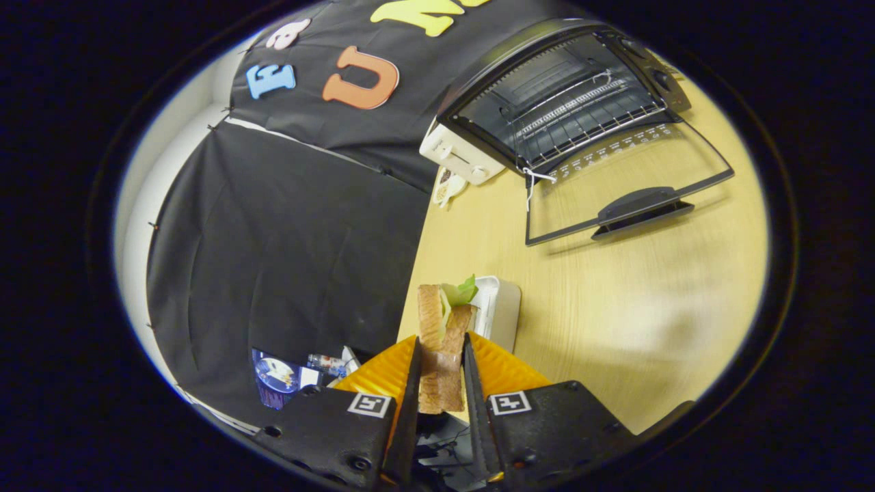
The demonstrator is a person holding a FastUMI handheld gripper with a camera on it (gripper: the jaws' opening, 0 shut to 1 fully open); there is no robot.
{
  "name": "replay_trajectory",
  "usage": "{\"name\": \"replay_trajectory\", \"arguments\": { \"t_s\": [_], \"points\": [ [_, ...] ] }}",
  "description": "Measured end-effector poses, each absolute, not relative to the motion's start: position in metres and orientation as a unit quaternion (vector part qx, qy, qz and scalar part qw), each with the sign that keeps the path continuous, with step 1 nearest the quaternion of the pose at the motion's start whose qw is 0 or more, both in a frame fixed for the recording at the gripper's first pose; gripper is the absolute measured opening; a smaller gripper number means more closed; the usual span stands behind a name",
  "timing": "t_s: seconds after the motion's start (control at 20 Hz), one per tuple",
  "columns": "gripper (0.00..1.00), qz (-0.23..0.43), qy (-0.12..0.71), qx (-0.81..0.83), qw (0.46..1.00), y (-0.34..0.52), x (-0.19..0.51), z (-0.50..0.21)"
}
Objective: Open the toaster oven, put the food inside, and close the toaster oven door.
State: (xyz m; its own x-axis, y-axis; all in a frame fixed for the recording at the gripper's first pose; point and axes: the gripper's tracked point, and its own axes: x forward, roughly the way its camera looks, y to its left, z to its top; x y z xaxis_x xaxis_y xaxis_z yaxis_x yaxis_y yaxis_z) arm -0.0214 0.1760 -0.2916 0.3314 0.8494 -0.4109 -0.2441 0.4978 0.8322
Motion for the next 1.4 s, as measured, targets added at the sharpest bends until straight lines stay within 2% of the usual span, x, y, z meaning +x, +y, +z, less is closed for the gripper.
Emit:
{"name": "replay_trajectory", "arguments": {
  "t_s": [0.25,0.6,0.9,1.2,1.4],
  "points": [
    [0.37,0.396,0.446,0.434,0.675,0.166,-0.015,-0.274],
    [0.36,0.376,0.394,0.545,0.637,0.128,0.041,-0.27],
    [0.37,0.359,0.325,0.601,0.636,0.094,0.097,-0.261],
    [0.37,0.35,0.279,0.584,0.677,0.078,0.149,-0.26],
    [0.36,0.314,0.235,0.603,0.695,0.06,0.193,-0.263]
  ]
}}
